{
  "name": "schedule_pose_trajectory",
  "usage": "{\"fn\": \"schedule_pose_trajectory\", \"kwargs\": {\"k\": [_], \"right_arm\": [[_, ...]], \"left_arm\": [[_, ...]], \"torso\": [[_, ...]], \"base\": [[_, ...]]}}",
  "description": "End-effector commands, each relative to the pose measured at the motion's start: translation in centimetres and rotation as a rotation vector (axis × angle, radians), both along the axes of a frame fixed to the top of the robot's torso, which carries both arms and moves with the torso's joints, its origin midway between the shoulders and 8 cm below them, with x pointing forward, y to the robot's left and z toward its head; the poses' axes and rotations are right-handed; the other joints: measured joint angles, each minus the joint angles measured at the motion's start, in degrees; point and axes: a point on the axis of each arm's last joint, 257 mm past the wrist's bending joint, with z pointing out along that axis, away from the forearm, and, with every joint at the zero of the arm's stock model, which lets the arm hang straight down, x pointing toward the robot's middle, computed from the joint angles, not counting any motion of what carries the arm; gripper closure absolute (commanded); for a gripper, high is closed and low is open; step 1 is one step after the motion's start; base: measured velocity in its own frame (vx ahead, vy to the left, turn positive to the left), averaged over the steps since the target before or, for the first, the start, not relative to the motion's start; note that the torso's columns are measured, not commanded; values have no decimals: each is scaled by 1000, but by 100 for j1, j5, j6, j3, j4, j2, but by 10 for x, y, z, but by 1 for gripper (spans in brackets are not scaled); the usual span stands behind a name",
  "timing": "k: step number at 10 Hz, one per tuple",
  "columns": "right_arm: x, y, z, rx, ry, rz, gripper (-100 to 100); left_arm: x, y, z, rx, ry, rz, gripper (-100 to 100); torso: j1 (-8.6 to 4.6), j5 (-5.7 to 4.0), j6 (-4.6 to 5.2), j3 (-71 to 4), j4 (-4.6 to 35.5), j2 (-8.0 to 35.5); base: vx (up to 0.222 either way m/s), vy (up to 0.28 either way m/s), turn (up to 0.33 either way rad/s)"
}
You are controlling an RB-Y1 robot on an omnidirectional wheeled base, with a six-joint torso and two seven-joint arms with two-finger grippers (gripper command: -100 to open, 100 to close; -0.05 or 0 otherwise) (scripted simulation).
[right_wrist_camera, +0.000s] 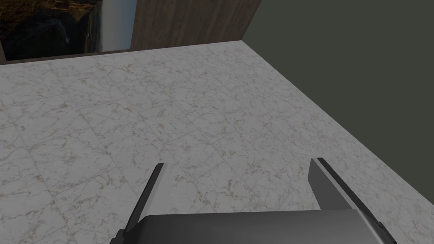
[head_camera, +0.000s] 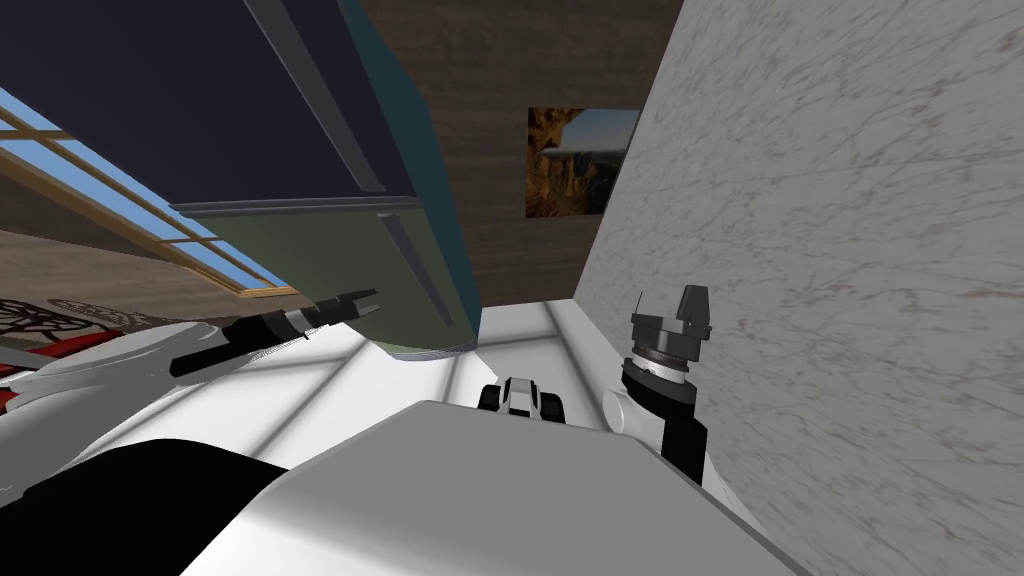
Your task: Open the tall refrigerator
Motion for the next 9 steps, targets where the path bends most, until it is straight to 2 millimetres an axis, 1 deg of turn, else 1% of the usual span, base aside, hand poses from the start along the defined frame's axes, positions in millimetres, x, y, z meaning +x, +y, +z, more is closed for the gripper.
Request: {"fn": "schedule_pose_trajectory", "kwargs": {"k": [1, 2, 3, 4, 5, 6, 7, 9], "right_arm": [[0, 0, 0, 0, 0, 0, 0], [0, 0, 0, 0, 0, 0, 0], [0, 0, 0, 0, 0, 0, 0], [0, 0, 0, 0, 0, 0, 0], [0, 0, 0, 0, 0, 0, 0], [0, 0, 0, 0, 0, 0, 0], [0, 0, 0, 0, 0, 0, 0], [0, 0, 0, 0, 0, 0, 0]], "left_arm": [[-4, 21, 19, 19, 29, 35, -100], [-4, 22, 19, 18, 29, 37, -100], [-3, 30, 36, 25, 43, 48, -100], [-7, 44, 48, 24, 53, 80, -100], [-6, 51, 56, 39, 59, 93, -100], [-8, 61, 72, 37, 67, 118, -100], [-8, 63, 76, 46, 69, 123, -100], [-12, 83, 108, 43, 76, 178, -100]], "torso": [[-6, -2, 2, -3, -1, -5], [-2, 0, 2, -2, -1, -3], [8, 3, 1, 4, 2, 7], [0, 0, 4, -1, 0, -2], [-9, -4, 4, -12, -5, -20], [-3, -1, 2, -10, -5, -14], [-3, -1, 3, -6, -3, -10], [1, 0, 2, 3, 2, 5]], "base": [[68, -37, -27], [29, -11, 0], [51, -25, -59], [108, -40, -95], [90, -27, -25], [98, -31, -47], [75, -23, -25], [96, -23, -54]]}}
